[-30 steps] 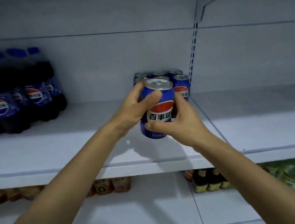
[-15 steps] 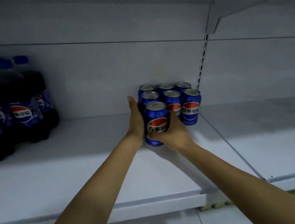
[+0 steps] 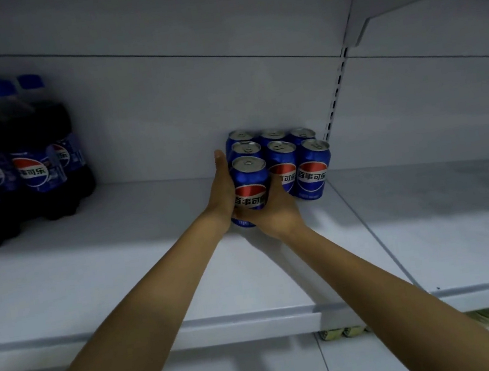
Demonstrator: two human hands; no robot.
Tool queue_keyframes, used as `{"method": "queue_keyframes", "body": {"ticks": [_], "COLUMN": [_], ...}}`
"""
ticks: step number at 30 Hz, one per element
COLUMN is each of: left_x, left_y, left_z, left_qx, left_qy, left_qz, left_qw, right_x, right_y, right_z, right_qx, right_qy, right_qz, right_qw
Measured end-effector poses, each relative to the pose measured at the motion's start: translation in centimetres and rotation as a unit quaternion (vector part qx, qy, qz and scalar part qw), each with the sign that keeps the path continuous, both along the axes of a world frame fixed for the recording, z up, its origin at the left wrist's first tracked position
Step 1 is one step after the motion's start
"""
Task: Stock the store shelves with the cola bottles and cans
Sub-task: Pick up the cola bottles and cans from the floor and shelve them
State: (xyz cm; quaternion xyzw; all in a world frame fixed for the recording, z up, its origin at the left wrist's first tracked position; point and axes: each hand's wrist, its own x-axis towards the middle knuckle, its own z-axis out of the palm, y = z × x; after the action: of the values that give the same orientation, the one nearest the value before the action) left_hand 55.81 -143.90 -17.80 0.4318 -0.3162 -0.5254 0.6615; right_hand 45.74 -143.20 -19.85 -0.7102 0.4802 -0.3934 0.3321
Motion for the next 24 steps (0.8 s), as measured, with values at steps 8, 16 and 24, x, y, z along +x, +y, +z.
{"method": "queue_keyframes", "body": {"ticks": [8, 16, 24], "left_x": [-3.4, -17.2, -30.5], "left_y": [7.8, 22.6, 33.4], "left_z": [0.2, -2.2, -18.2], "left_qx": [0.117, 0.004, 0.177], "left_qy": [-0.013, -0.003, -0.155], "left_qz": [0.184, 0.232, 0.061], "left_qw": [0.976, 0.973, 0.97], "right_x": [-7.6, -23.2, -39.9], "right_y": [8.2, 21.6, 34.8], "right_z": [1.6, -1.5, -17.8], "right_qx": [0.061, 0.139, 0.316], "right_qy": [-0.124, -0.264, -0.194], "right_qz": [0.044, 0.055, -0.101], "right_qw": [0.989, 0.953, 0.923]}}
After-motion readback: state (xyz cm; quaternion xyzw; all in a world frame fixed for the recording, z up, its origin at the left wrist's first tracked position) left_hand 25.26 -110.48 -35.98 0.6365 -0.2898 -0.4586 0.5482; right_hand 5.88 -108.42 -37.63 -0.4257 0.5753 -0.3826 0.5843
